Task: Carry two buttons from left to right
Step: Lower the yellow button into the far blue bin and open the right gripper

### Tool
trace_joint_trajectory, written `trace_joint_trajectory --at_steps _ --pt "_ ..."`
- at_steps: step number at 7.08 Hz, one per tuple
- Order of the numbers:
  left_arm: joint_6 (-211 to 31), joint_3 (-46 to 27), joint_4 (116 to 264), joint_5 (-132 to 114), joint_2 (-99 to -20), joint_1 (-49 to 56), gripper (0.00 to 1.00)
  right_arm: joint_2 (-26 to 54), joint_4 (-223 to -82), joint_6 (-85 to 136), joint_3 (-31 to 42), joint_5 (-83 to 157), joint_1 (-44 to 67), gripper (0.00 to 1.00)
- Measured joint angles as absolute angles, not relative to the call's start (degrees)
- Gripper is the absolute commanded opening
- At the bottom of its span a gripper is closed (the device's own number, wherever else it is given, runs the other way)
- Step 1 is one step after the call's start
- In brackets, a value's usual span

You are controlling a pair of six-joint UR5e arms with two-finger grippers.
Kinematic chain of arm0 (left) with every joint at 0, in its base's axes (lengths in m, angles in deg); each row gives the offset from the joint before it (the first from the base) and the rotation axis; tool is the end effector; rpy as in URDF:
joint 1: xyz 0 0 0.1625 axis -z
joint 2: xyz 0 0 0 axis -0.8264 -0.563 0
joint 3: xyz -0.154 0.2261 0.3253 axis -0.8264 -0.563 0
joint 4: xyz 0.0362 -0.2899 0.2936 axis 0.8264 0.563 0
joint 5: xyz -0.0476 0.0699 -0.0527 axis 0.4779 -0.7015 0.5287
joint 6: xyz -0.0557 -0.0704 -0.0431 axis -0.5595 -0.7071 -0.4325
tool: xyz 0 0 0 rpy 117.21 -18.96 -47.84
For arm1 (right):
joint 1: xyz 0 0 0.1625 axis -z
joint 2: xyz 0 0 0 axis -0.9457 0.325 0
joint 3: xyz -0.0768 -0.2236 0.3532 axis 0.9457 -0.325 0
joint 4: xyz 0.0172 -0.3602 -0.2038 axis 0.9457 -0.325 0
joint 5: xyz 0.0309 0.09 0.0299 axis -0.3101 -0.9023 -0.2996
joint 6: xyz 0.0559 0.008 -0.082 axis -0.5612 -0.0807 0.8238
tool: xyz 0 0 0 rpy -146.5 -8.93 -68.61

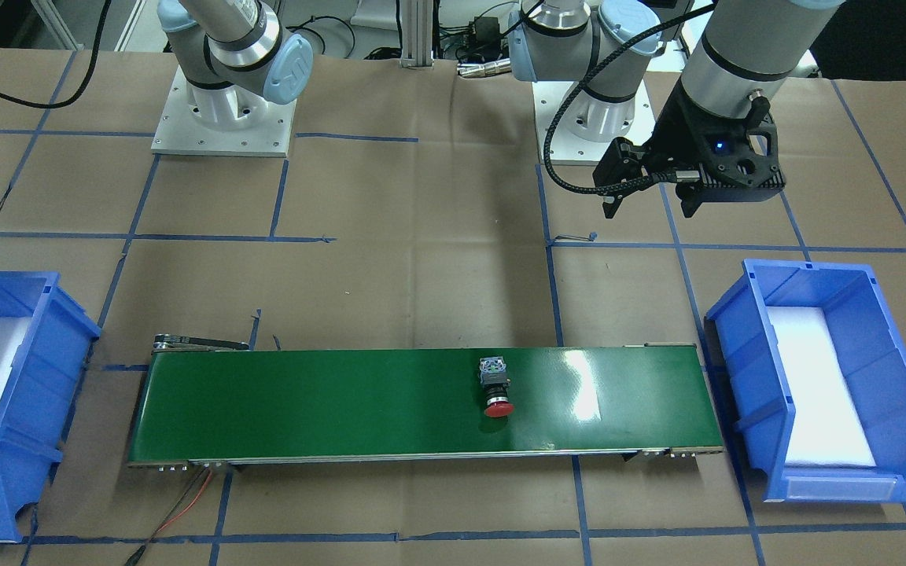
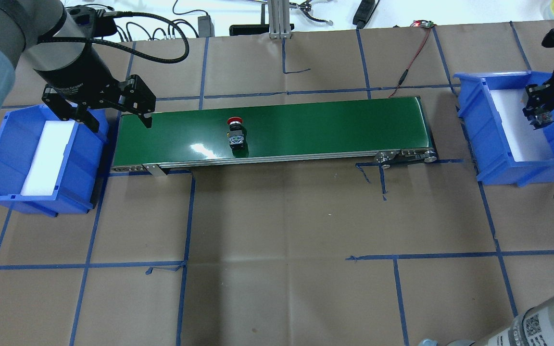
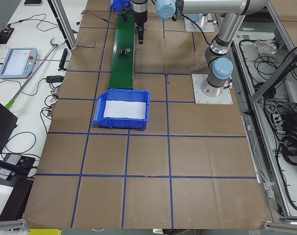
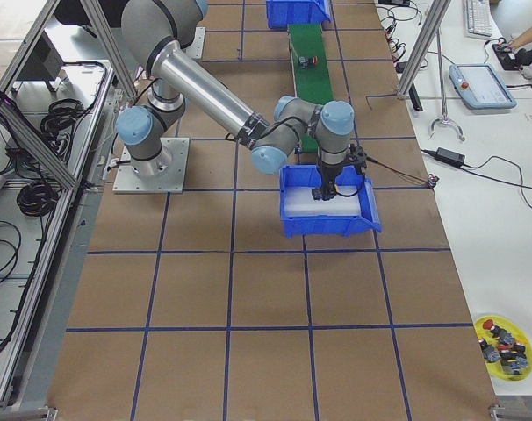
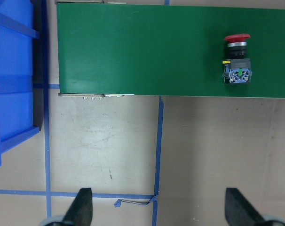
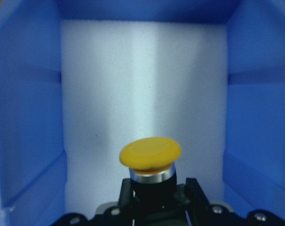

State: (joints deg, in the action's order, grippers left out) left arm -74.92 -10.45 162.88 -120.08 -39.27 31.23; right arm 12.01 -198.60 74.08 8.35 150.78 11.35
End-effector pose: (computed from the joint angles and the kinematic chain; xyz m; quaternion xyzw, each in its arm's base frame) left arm -0.1084 -0.4911 0.4783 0.0239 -0.9997 -0.0058 0.0050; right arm -0.1959 -0.5954 0.2844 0.0133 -0.9990 0.0312 0.0298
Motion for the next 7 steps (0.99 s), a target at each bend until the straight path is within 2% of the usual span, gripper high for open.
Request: trace_joint_trajectory --at_steps 3,4,5,7 --pt "-75.1 -10.9 162.9 -120.1 -39.1 31.7 1.00 11.2 -201.7 74.0 14.3 151.6 11.9 0.09" --pt "-75.1 -11.0 162.9 -120.1 -39.1 31.7 1.00 11.2 -202.0 74.0 15.3 151.8 12.3 0.48" --pt "-75.0 -11.1 162.9 -120.1 -39.1 31.7 1.00 11.1 -202.2 73.9 15.8 151.7 12.6 0.99" --pt "-75.0 -11.1 162.8 -120.0 -39.1 31.7 1.00 11.0 -202.3 73.7 15.7 151.0 13.0 0.99"
